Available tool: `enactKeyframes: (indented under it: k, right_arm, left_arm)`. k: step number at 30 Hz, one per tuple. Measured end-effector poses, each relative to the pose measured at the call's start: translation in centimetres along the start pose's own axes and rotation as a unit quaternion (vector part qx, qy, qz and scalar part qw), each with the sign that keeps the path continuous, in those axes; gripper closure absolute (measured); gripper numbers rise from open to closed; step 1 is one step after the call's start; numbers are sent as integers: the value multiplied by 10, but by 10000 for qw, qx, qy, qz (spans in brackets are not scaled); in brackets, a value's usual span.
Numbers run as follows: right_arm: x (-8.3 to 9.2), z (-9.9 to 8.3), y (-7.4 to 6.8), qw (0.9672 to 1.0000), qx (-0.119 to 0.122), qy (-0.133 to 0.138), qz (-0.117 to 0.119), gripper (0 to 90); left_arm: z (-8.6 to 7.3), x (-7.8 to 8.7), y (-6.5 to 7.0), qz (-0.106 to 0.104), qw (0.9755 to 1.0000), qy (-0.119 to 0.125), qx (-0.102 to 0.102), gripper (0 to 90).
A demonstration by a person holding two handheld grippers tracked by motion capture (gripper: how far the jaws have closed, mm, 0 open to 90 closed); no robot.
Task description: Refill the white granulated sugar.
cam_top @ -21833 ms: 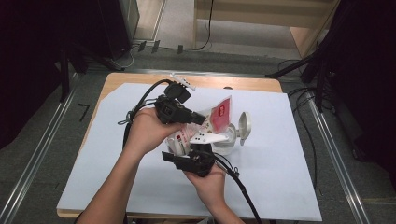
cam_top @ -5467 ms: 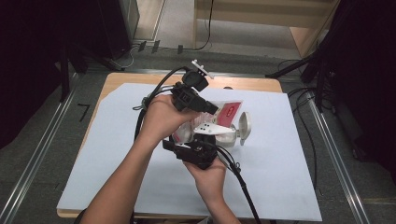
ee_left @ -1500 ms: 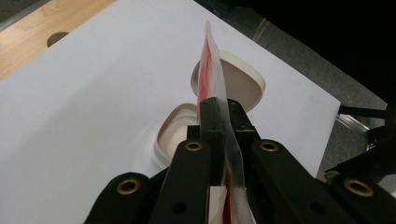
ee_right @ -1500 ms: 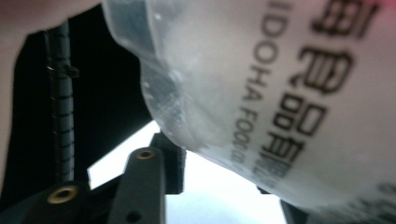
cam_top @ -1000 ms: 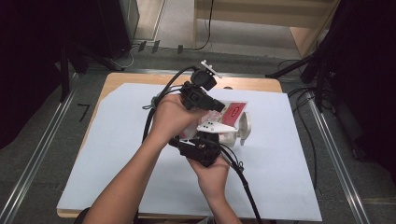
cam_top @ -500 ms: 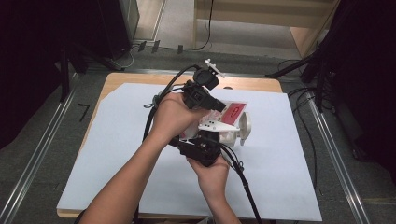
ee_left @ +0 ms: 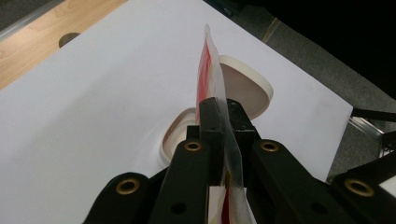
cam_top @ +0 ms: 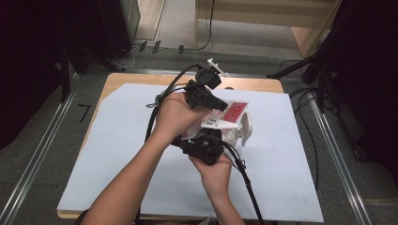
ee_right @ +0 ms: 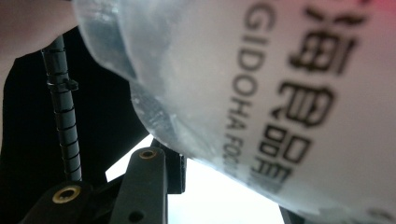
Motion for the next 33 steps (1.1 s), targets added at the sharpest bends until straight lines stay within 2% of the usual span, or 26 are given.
enactKeyframes:
  k: [7,12,19,25,27,33]
  right_arm:
    - [-1,0,-1,9999,146,-8,-24,636]
    - [-1,0,-1,9999,142,-16,-29,636]
    - [-5,-3,-2,9996,238,-128,-101,636]
    - [-7,-3,-9,9994,318,-134,-79,635]
    - [-7,-4,-10,9989,411,-152,-142,635]
    - [-10,-8,-11,9985,470,-228,-168,635]
  left_arm:
    - [-1,1,-1,12,10000,45,15,889]
    - [-2,2,-1,26,10000,50,5,888]
    - [-10,6,-5,-44,9998,189,60,888]
    - [-13,13,-1,-28,9997,246,5,887]
    - [-16,15,-1,-37,9995,298,15,886]
    - [-22,16,-4,-107,9993,346,71,886]
Point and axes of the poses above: each handheld gripper's, and its own axes: x roughly backward along the jaws, z roughly out of its top, y roughly to its right, the point moved 2 cm from there along -x, roughly forward along the jaws, and after that the axes turned 5 degrees about z, right-handed, at the moved point
